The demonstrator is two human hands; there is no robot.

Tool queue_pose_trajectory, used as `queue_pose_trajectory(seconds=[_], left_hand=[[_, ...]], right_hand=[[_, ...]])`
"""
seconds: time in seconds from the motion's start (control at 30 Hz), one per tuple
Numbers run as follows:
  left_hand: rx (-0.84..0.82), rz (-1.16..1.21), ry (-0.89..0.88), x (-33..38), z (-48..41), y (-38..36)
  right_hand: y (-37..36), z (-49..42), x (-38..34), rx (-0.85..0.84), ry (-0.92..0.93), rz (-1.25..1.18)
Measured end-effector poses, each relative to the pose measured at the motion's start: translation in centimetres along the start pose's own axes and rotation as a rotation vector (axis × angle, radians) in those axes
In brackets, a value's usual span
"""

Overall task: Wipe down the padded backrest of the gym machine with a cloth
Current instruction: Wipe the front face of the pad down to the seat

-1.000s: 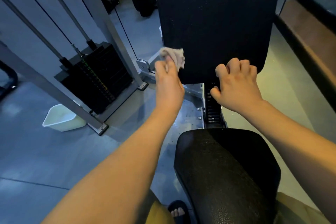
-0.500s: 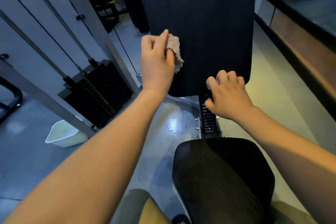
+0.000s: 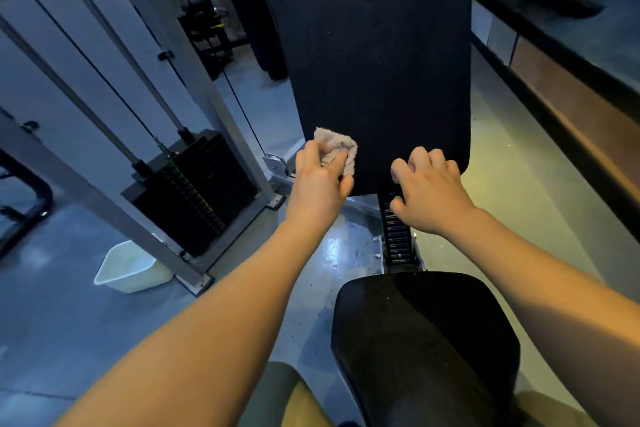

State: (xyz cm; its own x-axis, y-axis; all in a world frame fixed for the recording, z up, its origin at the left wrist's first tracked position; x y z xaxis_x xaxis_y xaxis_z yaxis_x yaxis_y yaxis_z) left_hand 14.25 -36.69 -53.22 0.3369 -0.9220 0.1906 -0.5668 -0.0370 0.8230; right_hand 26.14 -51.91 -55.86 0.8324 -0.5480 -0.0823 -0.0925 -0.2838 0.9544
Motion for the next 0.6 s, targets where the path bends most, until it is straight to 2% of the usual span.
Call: queue_pose_trajectory(seconds=[0.13, 0.27, 0.37, 0.47, 0.6], left_hand=[[-0.053, -0.005, 0.089, 0.6, -1.1, 0.3], [0.041, 0.163, 0.263, 1.3, -1.4, 0.3], [0.106, 0.278, 0.285, 1.9, -3.1, 2.7], [0.260, 0.273, 0.245, 1.6, -7.1, 6.1], [0.202, 0.058, 0.122, 1.3, -8.9, 5.3]], right_hand=[[0.3, -0.1, -0.1, -0.027, -0.005, -0.018], [0.6, -0.2, -0.2, -0.058, -0.003, -0.026], [1.0, -0.4, -0.2, -0.066, 0.009, -0.020], [1.4, -0.8, -0.4, 0.034, 0.001, -0.016], [1.7, -1.5, -0.9, 0.231, 0.010, -0.028]])
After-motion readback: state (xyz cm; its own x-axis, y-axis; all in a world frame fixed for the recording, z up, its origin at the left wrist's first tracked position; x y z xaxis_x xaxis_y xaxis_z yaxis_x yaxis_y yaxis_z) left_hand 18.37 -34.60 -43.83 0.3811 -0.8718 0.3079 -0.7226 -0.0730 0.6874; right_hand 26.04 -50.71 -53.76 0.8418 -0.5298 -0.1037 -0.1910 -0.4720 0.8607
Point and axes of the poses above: each hand's wrist, its own z-axis away from the middle knuckle, its own y-axis out of the back of the hand, x = y × z, the point moved 2 cm from there along -z, towards the middle knuckle, and after that the axes turned 4 degrees about y, right-handed, at the moved point
